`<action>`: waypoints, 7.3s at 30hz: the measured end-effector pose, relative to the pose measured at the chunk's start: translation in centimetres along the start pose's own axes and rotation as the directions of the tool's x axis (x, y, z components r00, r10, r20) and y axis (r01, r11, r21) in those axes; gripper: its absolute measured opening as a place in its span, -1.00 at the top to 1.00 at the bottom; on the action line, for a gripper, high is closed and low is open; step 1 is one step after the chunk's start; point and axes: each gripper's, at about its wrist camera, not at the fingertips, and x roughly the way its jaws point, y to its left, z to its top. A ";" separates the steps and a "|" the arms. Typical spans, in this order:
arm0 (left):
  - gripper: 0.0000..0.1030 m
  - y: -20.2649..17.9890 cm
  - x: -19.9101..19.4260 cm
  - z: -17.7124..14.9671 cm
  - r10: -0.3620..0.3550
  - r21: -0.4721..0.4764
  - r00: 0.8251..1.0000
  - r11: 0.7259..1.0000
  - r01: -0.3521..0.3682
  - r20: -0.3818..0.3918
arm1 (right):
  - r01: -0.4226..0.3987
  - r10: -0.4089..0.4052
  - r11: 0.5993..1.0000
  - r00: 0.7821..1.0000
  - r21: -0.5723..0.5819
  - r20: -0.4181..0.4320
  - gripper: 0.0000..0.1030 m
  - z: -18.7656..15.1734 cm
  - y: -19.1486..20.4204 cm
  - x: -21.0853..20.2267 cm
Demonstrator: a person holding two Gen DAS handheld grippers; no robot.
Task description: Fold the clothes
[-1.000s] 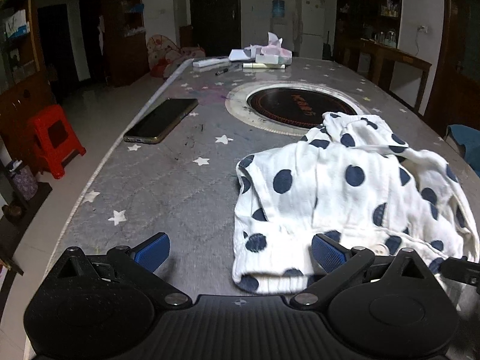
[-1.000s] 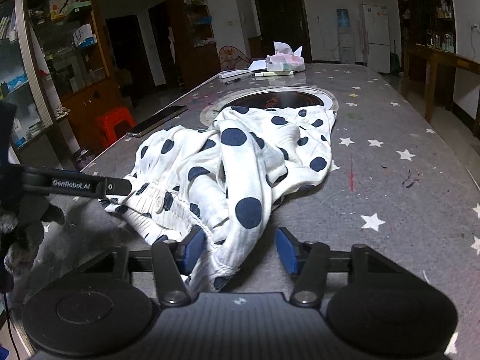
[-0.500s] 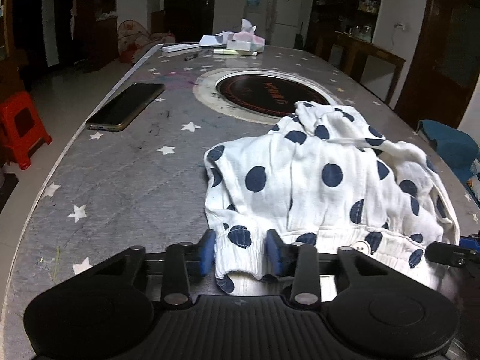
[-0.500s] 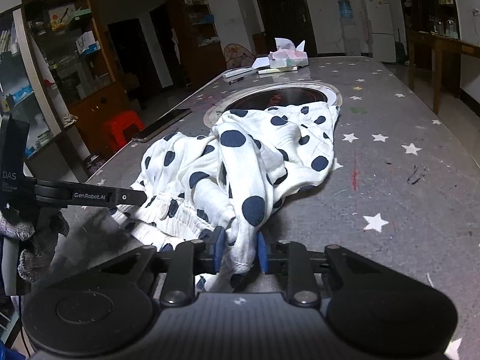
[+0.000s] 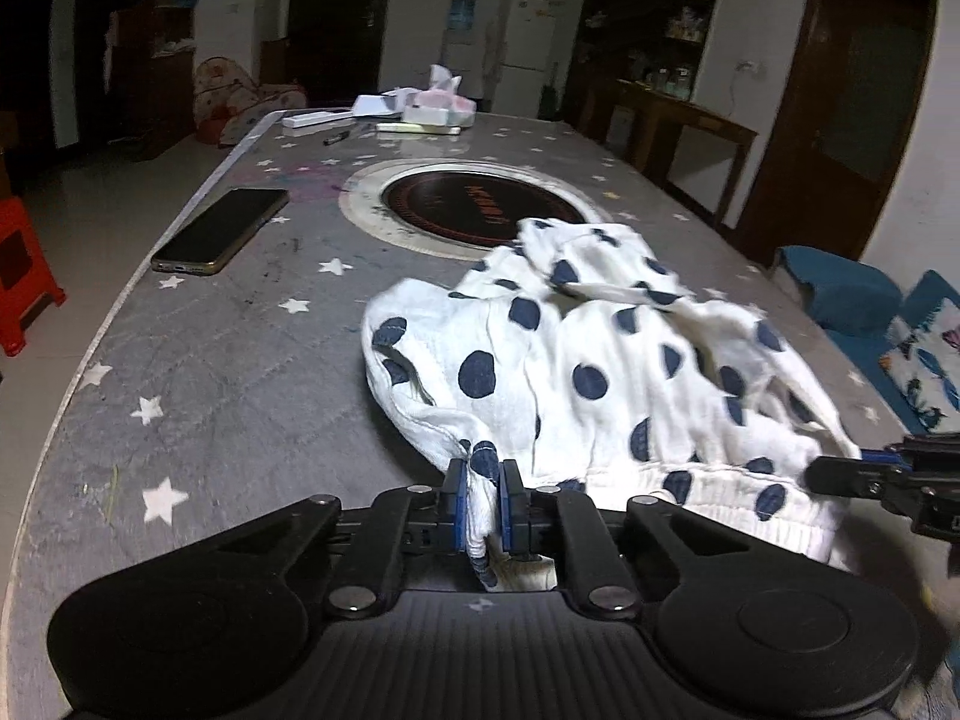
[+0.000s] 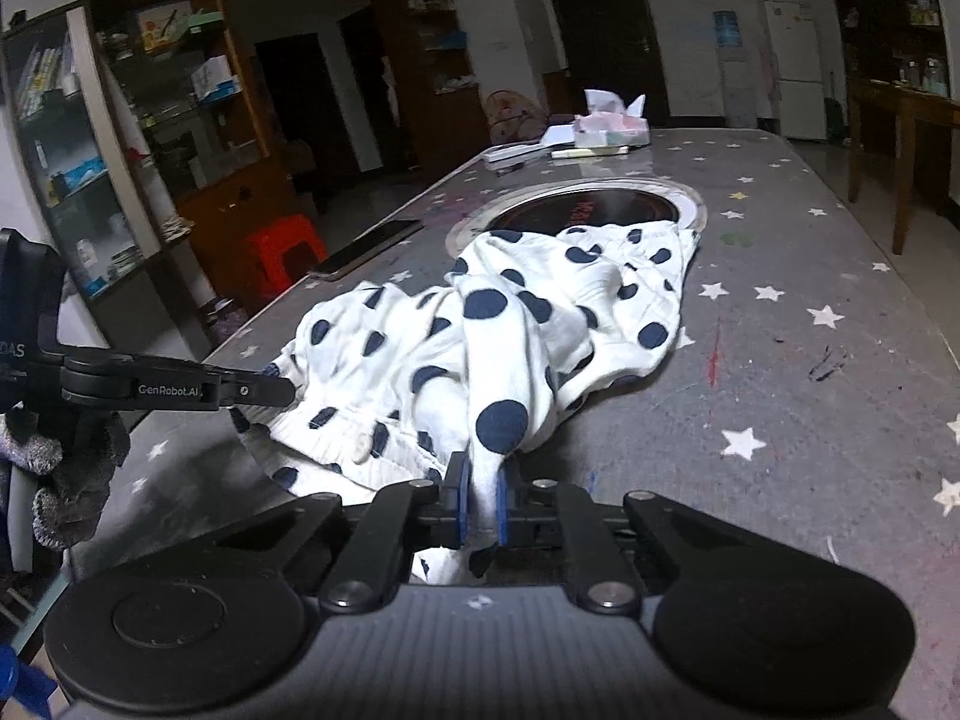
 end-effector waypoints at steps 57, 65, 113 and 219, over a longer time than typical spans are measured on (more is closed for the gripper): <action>-0.06 -1.1 4.9 1.3 0.016 0.028 0.997 1.000 -0.014 -0.079 | 0.107 -0.120 0.984 0.988 -0.142 -0.092 0.31 16.0 -4.2 16.6; -0.06 -0.8 5.2 1.4 0.003 0.028 0.997 1.000 0.000 -0.083 | 0.135 -0.154 0.981 0.977 -0.137 -0.147 0.32 16.6 -5.0 22.4; -0.14 -1.2 5.7 1.7 0.028 0.023 0.996 0.999 -0.026 -0.088 | 0.115 -0.137 0.979 0.982 -0.171 -0.128 0.93 15.4 -5.5 23.1; 0.44 1.9 0.8 2.5 0.045 -0.014 0.999 0.999 -0.045 0.015 | 0.256 -0.340 0.917 0.902 -0.306 -0.266 0.61 16.9 -12.4 15.1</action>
